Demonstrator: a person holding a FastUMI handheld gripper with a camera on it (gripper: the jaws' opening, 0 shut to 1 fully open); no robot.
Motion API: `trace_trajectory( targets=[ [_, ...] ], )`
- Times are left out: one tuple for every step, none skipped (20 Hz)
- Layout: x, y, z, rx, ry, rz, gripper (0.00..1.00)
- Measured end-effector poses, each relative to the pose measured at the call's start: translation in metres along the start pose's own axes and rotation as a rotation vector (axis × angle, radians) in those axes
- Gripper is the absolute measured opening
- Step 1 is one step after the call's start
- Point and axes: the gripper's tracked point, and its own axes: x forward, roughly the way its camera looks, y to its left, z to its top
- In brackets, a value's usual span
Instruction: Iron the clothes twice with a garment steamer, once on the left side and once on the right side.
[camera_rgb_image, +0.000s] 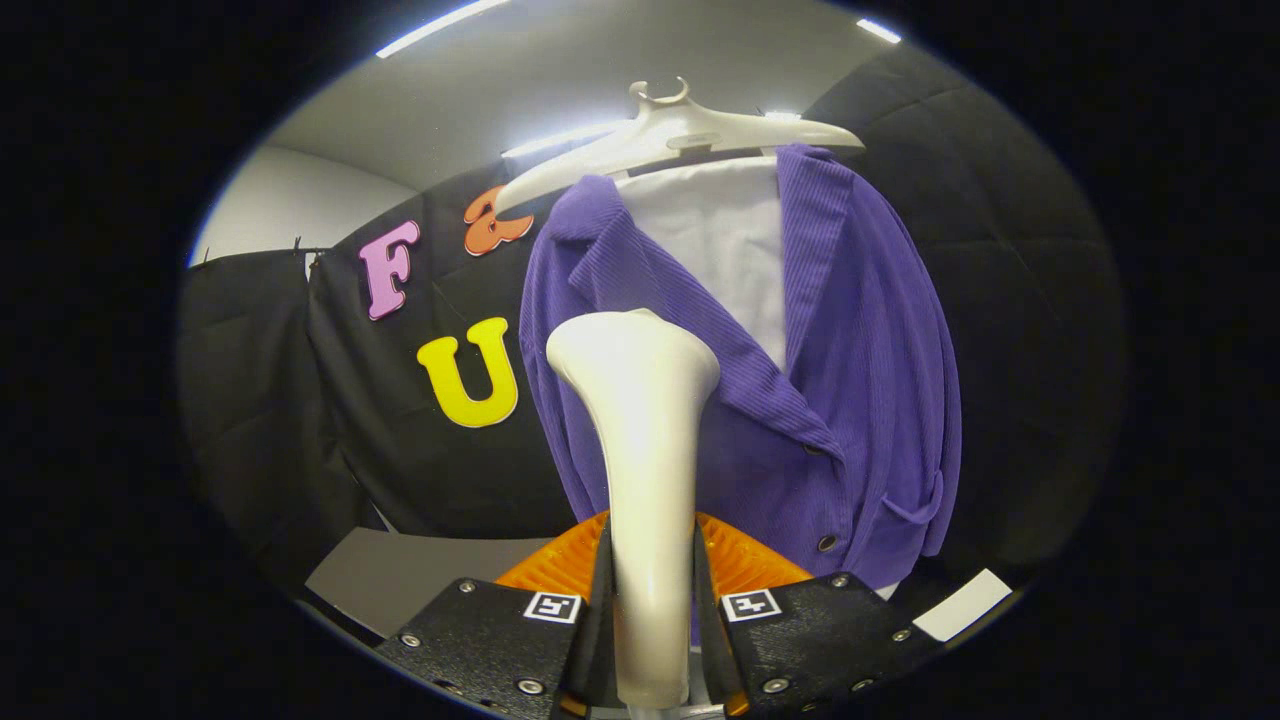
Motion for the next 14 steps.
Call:
trace_trajectory(
  targets=[
    [0.000, -0.005, -0.010, 0.006, 0.016, -0.002, 0.37],
    [0.000, -0.009, -0.020, 0.013, 0.033, -0.003, 0.37],
    [0.001, -0.013, -0.032, 0.018, 0.053, -0.009, 0.37],
    [0.002, -0.018, -0.045, 0.020, 0.079, -0.015, 0.37],
    [0.002, -0.022, -0.058, 0.022, 0.103, -0.020, 0.37],
    [0.002, -0.026, -0.071, 0.023, 0.124, -0.024, 0.37],
    [0.002, -0.029, -0.084, 0.025, 0.144, -0.029, 0.37],
    [0.002, -0.032, -0.094, 0.033, 0.158, -0.034, 0.37],
    [0.003, -0.035, -0.102, 0.041, 0.169, -0.037, 0.37],
    [0.004, -0.038, -0.110, 0.047, 0.180, -0.041, 0.37],
    [0.004, -0.040, -0.121, 0.049, 0.196, -0.046, 0.37],
    [0.004, -0.043, -0.131, 0.052, 0.210, -0.052, 0.37],
    [0.001, -0.048, -0.140, 0.053, 0.222, -0.060, 0.37],
    [-0.001, -0.052, -0.148, 0.055, 0.233, -0.068, 0.37]
  ],
)
